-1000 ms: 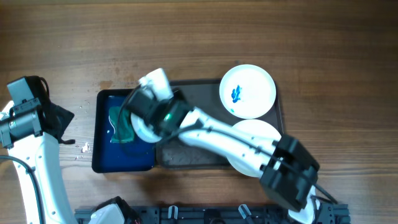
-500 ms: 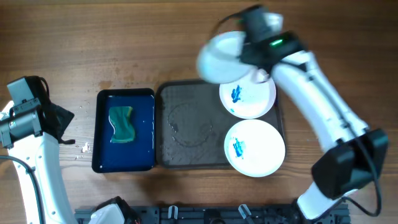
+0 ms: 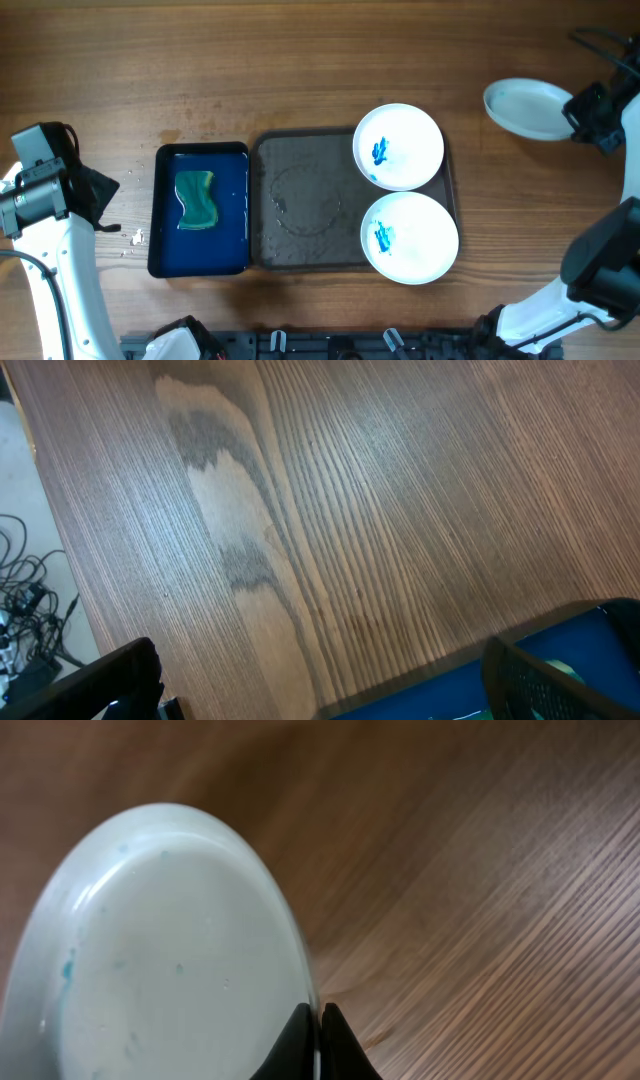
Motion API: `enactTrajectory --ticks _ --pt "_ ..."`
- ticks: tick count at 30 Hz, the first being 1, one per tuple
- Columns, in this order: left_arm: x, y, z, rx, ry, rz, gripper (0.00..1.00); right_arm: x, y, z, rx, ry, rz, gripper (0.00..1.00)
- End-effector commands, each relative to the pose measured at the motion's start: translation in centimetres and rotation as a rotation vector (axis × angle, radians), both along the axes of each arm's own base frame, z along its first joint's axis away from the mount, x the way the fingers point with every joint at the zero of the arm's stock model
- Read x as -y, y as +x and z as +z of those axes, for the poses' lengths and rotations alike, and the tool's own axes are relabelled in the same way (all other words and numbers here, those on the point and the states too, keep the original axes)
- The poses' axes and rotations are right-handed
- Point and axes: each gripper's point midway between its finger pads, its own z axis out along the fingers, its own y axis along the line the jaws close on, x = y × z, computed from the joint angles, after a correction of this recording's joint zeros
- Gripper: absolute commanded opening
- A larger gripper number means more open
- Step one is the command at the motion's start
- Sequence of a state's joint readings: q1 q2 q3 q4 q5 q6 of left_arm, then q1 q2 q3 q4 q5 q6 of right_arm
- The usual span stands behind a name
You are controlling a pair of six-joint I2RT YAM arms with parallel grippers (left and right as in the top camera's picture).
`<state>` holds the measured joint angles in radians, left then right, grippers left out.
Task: Clean dirty plates on tray and stack at the side
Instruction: 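Lower the plate onto the table top-right and open the right gripper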
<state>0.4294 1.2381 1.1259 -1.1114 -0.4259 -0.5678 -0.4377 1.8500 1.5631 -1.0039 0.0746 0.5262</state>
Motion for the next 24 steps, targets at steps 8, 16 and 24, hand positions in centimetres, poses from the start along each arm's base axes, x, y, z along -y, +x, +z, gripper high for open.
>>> enactTrajectory --ticks 8,16,24 --pt "-0.4 -0.1 0.3 0.008 0.013 0.029 1.00 -0.5 -0.2 -9.5 -0.120 0.085 0.027 0.04" --pt "-0.4 -0.1 0.3 0.008 0.013 0.029 1.00 0.9 0.4 -9.8 -0.108 0.065 0.072 0.73" --pt "-0.4 -0.1 0.3 0.008 0.013 0.029 1.00 -2.7 5.3 4.6 0.148 -0.028 0.314 0.73"
